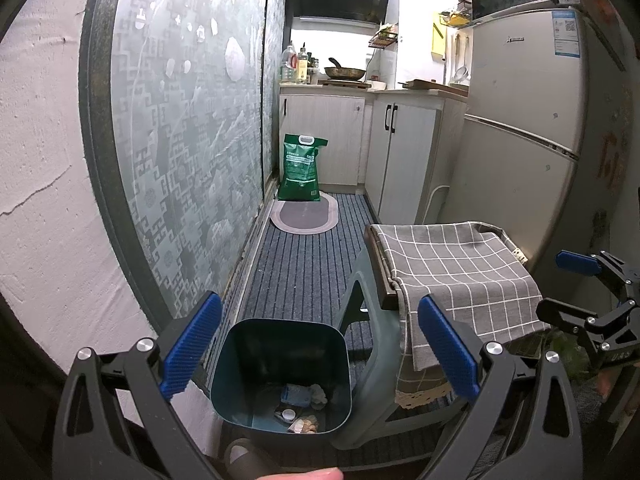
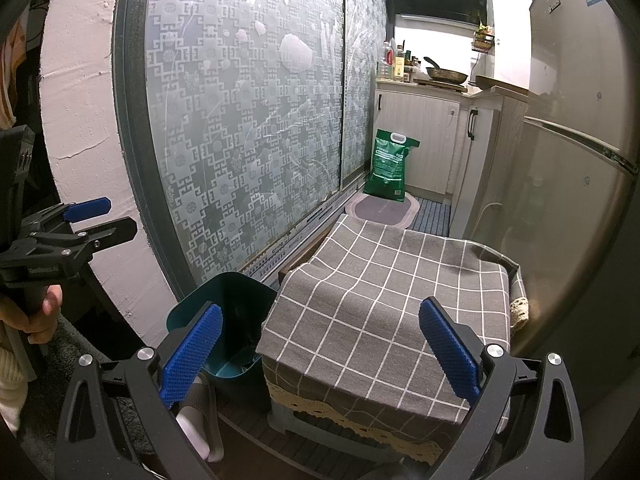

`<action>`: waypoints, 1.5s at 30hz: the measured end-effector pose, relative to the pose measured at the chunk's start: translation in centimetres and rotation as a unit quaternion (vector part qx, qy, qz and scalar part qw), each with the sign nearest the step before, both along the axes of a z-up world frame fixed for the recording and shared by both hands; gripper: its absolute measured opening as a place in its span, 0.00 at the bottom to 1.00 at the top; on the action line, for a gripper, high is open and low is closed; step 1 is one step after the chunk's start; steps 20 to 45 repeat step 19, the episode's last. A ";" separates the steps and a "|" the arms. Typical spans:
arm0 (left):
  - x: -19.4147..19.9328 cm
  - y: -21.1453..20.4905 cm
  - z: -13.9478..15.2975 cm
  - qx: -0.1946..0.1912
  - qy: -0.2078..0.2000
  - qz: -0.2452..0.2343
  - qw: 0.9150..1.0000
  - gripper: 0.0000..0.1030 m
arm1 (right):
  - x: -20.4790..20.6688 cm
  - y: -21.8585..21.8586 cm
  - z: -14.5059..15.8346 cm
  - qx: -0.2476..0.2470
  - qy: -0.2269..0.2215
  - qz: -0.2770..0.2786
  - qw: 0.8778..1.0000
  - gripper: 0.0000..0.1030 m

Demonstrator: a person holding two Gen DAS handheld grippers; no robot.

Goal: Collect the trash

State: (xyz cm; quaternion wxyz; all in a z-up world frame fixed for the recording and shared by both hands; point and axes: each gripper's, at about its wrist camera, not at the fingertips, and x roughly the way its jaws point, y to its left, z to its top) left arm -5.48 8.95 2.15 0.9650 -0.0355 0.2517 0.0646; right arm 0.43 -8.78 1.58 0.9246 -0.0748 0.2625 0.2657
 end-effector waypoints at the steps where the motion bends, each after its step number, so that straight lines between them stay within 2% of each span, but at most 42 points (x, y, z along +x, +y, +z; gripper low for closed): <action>1: 0.0 0.0 0.0 0.000 0.000 0.000 1.000 0.97 | 0.0 0.0 0.0 0.000 0.000 0.000 1.000 0.97; 12: -0.1 0.0 0.0 -0.013 -0.003 0.001 1.000 0.97 | 0.0 0.0 0.0 0.000 0.000 0.000 1.000 0.97; 45: 0.1 -0.2 0.1 -0.009 0.000 0.005 1.000 0.97 | 0.0 0.0 0.0 0.000 0.000 0.000 1.000 0.97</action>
